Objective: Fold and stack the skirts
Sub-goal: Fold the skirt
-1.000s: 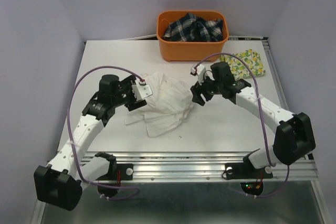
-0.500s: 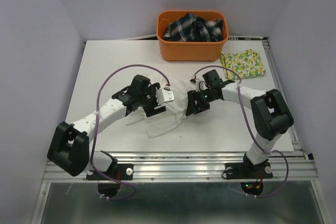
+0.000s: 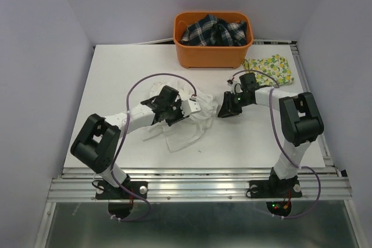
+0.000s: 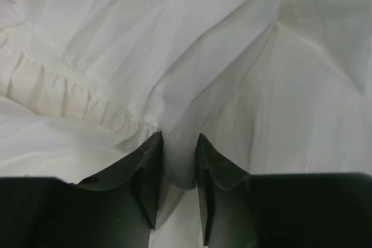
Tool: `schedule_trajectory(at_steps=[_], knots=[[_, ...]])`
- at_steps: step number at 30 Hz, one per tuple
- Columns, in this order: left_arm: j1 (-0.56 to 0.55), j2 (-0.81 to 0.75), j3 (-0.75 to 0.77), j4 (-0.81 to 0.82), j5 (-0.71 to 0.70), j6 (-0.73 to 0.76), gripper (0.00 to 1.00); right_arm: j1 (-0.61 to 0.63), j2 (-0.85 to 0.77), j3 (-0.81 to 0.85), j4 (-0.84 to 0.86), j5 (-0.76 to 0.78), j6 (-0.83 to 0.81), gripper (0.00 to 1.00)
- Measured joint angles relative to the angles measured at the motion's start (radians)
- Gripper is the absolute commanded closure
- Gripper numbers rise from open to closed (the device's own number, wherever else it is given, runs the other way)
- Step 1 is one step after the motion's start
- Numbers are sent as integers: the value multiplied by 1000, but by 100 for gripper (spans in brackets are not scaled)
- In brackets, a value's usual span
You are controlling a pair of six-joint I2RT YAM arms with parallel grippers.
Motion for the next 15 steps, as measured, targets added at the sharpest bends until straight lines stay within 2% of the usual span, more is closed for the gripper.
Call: schedule_trajectory(at_steps=[3, 5, 8, 11, 15], knots=[[1, 22, 23, 5, -3, -33, 80, -66, 1, 5, 10, 0, 2, 64], [1, 21, 35, 7, 12, -55, 86, -89, -1, 5, 14, -6, 11, 45], [1, 14, 52, 5, 37, -90, 96, -87, -21, -6, 23, -45, 43, 26], [2, 9, 89, -7, 70, -133, 100, -82, -59, -43, 59, -114, 108, 21], [18, 9, 139, -33, 117, -180, 100, -74, -81, -93, 113, -182, 182, 20]])
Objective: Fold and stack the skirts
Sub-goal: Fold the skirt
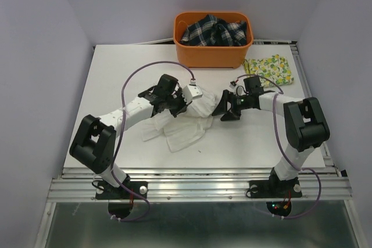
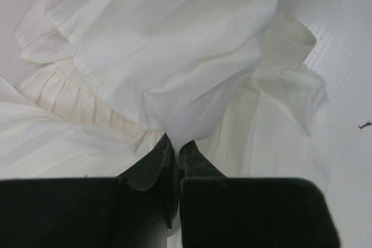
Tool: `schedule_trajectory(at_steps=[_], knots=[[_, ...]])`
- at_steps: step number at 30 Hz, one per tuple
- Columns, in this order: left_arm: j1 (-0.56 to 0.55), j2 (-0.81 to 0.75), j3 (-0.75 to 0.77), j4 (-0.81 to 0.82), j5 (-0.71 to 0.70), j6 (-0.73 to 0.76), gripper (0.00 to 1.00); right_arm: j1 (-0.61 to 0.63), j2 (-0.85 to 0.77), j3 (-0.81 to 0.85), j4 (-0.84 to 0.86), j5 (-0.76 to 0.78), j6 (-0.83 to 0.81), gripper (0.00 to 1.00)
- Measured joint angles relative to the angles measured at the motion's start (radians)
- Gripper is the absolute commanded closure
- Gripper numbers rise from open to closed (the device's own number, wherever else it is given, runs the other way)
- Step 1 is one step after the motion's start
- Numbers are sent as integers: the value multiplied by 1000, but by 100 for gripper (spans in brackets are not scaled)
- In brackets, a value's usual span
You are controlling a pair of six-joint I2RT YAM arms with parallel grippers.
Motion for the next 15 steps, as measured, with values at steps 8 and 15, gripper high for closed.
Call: schedule_trajectory(at_steps=[8, 15], knots=[[92, 14, 75, -60, 76, -60, 100, 84, 0, -25, 59, -34, 99, 22], [108, 16, 88, -110, 113, -42, 100, 105, 105, -24, 117, -14, 150, 54]])
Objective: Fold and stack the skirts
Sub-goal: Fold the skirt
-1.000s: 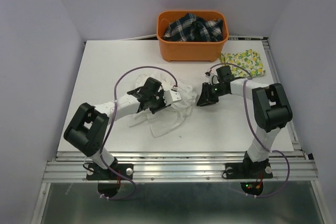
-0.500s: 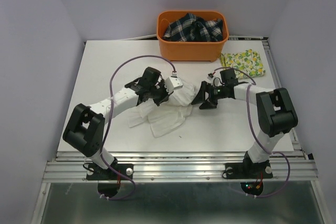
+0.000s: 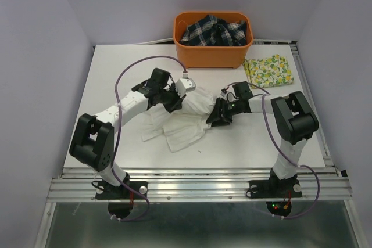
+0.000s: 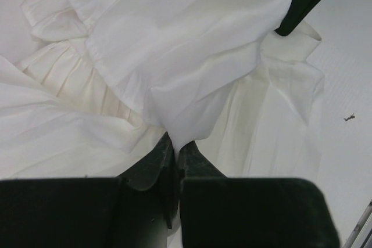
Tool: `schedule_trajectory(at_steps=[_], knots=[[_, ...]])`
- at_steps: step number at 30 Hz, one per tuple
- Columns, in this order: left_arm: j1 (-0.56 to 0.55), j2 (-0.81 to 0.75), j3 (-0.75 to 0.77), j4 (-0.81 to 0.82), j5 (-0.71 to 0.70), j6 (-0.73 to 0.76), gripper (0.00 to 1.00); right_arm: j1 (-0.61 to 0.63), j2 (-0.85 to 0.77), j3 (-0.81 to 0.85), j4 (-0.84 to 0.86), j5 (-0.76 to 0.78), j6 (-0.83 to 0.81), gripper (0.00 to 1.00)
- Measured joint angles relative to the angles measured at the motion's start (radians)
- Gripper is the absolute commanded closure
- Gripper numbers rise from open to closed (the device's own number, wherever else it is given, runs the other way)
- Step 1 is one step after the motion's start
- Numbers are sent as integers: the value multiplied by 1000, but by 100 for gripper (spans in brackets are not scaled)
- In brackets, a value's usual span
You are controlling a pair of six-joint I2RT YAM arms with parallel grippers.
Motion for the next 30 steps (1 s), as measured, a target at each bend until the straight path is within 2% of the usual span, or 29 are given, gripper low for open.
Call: schedule_trajectory(at_steps=[1, 2, 5, 7, 8, 14, 15, 18, 20, 24, 30], knots=[[0, 0, 0, -7, 4, 5, 100, -2, 14, 0, 3, 0, 11, 60], [0, 0, 0, -14, 7, 14, 100, -3, 23, 1, 5, 2, 18, 69], [-2, -9, -10, -26, 8, 37, 100, -3, 32, 1, 19, 16, 36, 83], [-2, -34, -31, -45, 7, 70, 100, -3, 32, 0, 39, 36, 48, 97], [-2, -49, -42, -48, 7, 78, 100, -3, 32, 0, 43, 41, 54, 99], [-2, -167, -117, -101, -31, 198, 100, -3, 32, -6, 82, 68, 75, 99], [-2, -190, -139, -108, -38, 222, 95, -3, 32, -11, 92, 71, 78, 99], [-10, -212, -187, -117, -58, 257, 60, -3, 32, -19, 108, 74, 90, 99], [-18, -212, -199, -119, -65, 257, 48, -3, 32, -27, 129, 70, 98, 99], [-50, -227, -198, -97, -89, 237, 43, -3, 32, -37, 154, 63, 106, 99], [-195, -256, -131, -23, -146, 204, 41, -3, 23, -66, 190, 55, 117, 99]])
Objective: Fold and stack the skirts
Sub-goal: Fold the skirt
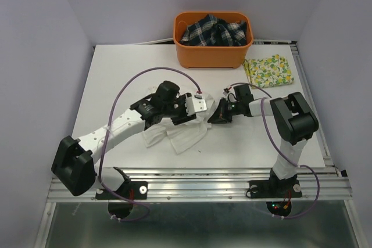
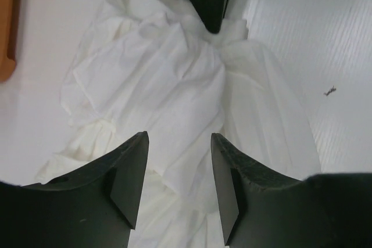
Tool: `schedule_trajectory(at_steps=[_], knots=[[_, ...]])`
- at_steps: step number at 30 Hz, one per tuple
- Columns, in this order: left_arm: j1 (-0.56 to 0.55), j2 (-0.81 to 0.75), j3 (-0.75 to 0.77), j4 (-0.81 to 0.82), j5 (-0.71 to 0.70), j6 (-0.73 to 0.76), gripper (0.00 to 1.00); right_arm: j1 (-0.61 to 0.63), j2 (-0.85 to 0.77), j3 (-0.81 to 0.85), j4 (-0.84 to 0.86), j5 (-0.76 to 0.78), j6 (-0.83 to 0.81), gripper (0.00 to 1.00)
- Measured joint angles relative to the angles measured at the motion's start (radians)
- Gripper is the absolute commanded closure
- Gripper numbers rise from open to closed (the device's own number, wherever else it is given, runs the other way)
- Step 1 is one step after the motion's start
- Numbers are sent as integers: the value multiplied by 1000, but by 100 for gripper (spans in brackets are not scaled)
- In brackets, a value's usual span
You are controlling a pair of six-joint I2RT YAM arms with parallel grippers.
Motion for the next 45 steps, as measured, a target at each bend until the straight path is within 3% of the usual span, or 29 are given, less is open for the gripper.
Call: schedule_trajectory(at_steps=[6, 11, 14, 15, 18, 23, 28, 32, 36, 38, 45], knots=[[-143, 79, 30, 115, -89, -16, 40, 0, -12, -5, 18, -5, 4, 99], [-185, 282, 40, 192, -176, -27, 40, 0, -17, -5, 18, -6, 7, 99], [-183, 366, 44, 217, -236, -28, 51, 0, -24, -13, 20, -6, 8, 99], [-182, 390, 44, 229, -263, -29, 65, 0, -25, -14, 21, -6, 8, 99], [-179, 410, 45, 243, -303, -34, 84, 0, -32, -19, 23, -5, 8, 99], [-179, 391, 67, 228, -288, -68, 86, 0, -41, -38, 34, -3, 11, 99], [-179, 323, 124, 151, -239, -118, 100, 0, -42, -60, 58, 2, 18, 99], [-179, 314, 174, 91, -193, -145, 100, 0, -50, -63, 60, 10, 23, 99], [-179, 314, 190, 23, -152, -164, 73, 0, -65, -63, 61, 19, 23, 99], [-179, 314, 190, -4, -139, -174, 67, 0, -68, -63, 63, 20, 23, 99], [-179, 314, 188, -20, -137, -187, 69, 0, -68, -64, 64, 24, 22, 99]])
